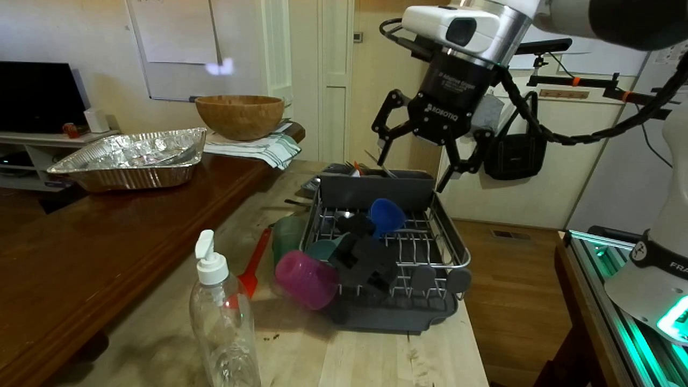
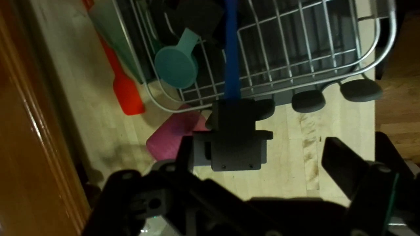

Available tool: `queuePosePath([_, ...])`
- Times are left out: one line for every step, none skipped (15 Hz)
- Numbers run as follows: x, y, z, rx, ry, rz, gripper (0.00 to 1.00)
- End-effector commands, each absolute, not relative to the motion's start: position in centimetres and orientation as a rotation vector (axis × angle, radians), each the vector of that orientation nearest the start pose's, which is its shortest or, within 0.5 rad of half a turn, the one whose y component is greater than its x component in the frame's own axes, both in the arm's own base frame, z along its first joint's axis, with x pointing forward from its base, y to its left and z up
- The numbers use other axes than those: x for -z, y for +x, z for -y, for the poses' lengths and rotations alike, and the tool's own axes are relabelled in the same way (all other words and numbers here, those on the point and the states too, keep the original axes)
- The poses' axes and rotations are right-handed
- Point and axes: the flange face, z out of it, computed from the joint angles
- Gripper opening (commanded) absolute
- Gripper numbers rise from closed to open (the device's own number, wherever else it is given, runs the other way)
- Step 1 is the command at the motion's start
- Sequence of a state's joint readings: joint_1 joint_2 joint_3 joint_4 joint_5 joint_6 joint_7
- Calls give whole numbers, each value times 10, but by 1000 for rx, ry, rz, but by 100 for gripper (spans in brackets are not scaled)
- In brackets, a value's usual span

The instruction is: Move the blue serving spoon to the next tray

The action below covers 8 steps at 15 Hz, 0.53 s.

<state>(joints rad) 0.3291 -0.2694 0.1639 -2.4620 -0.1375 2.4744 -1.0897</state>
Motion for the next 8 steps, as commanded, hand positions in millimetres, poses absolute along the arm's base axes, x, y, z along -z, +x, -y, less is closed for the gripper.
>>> queuePosePath([-402,411,-224,-493,1799,-2247,100])
queuePosePath([-396,413,-225,-541,1750,-2276,100])
queuePosePath([-390,415,-227,-582,1755,-2291,100])
queuePosePath([-384,415,-228,-615,1764,-2300,100])
queuePosePath([-378,412,-230,-643,1789,-2311,100])
queuePosePath([-371,410,-232,-670,1825,-2313,100])
queuePosePath([-366,408,-234,-690,1857,-2315,100])
queuePosePath([-361,404,-237,-706,1878,-2323,100])
